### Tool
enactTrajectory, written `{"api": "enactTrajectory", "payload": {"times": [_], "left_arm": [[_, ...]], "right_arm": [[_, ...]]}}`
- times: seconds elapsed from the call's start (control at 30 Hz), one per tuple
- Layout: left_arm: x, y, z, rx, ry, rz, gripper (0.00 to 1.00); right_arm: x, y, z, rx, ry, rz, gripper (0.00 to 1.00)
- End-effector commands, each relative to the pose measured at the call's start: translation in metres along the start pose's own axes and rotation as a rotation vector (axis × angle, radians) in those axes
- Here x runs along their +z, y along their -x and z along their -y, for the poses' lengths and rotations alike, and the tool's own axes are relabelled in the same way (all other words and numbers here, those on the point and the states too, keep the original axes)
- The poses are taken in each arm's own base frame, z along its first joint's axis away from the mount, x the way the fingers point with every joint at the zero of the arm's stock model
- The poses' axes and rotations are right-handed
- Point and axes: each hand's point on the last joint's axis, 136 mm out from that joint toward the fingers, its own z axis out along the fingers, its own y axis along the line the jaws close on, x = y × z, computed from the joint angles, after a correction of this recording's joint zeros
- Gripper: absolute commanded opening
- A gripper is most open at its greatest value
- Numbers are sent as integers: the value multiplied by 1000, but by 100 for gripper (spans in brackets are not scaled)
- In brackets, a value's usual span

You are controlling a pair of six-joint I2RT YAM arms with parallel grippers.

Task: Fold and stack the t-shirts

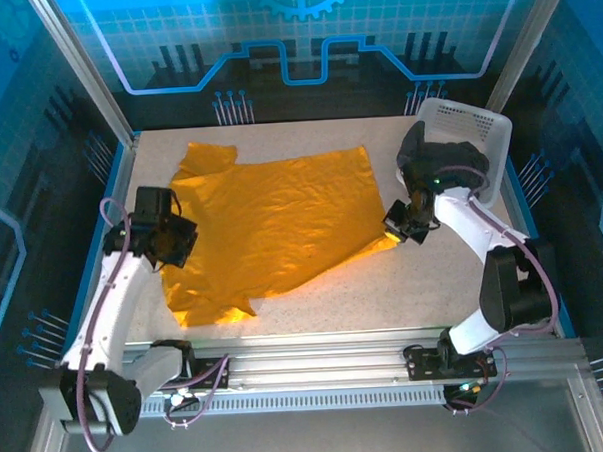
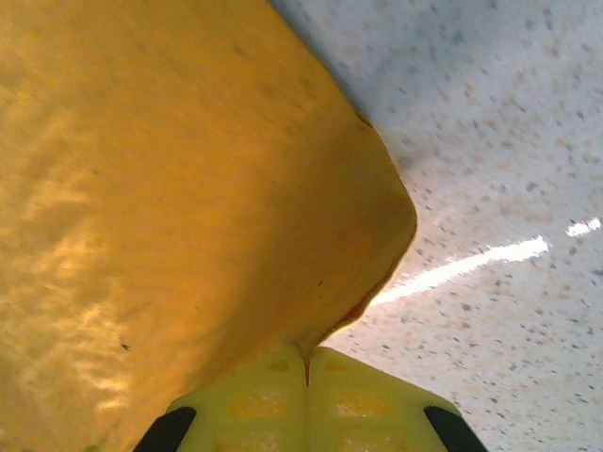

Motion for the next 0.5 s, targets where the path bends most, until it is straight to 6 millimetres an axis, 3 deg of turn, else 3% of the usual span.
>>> {"api": "enactTrajectory", "payload": {"times": [0.0, 0.07, 0.17, 0.3, 0.47], "left_arm": [[1, -3, -16, 58, 91, -30, 0], [9, -19, -46, 53, 169, -85, 2], [21, -43, -89, 20, 240, -149, 16], [31, -56, -141, 41, 360, -158, 21], [50, -68, -150, -37, 349, -190, 32]], "right_arm": [[4, -8, 8, 12, -73, -48, 0], [9, -14, 14, 13, -85, -61, 0], [17, -27, 29, 26, -100, -86, 0], [28, -42, 51, 29, -135, -106, 0], [41, -50, 67, 5, -167, -122, 0]]}}
